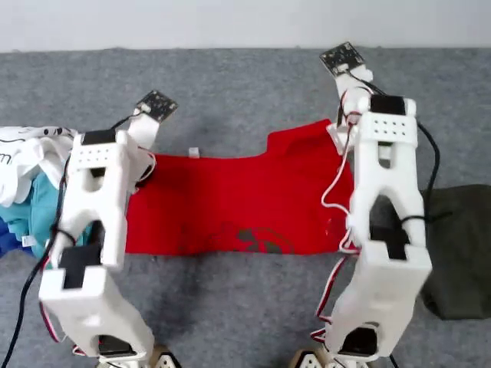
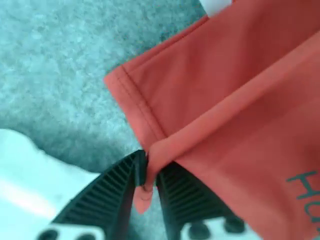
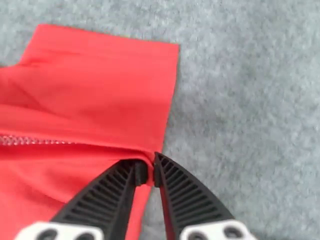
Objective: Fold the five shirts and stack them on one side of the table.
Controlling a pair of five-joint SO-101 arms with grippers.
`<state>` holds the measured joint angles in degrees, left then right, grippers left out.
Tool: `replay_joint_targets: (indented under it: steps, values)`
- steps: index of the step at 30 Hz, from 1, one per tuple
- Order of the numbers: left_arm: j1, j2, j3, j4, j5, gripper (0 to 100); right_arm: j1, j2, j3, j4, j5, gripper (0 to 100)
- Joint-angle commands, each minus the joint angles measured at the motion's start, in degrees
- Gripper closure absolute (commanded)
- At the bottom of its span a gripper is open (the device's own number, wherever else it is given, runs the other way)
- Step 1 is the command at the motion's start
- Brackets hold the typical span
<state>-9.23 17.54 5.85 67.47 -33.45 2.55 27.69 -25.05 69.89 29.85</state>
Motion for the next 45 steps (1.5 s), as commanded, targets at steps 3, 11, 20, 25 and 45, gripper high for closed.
replay_joint_targets:
  steps: [3,11,20,25,45]
  values:
    - [1.32,7.56,-8.31,3.43,0.62,99,-1.01,9.01,-13.19,2.42,-0.18,98.8]
    - [3.16,14.42,-14.46,3.6,0.62,99,-2.42,20.44,-25.58,2.68,-0.09,98.8]
    - [2.64,15.21,-19.21,2.99,0.53,99,-2.51,27.82,-34.29,2.77,-0.09,98.8]
    - [2.29,15.38,-18.86,-0.88,0.53,99,-2.95,29.58,-37.01,2.77,-0.09,98.8]
    - [2.37,21.19,-22.55,-1.14,0.53,99,-4.0,42.24,-51.52,2.33,1.49,98.8]
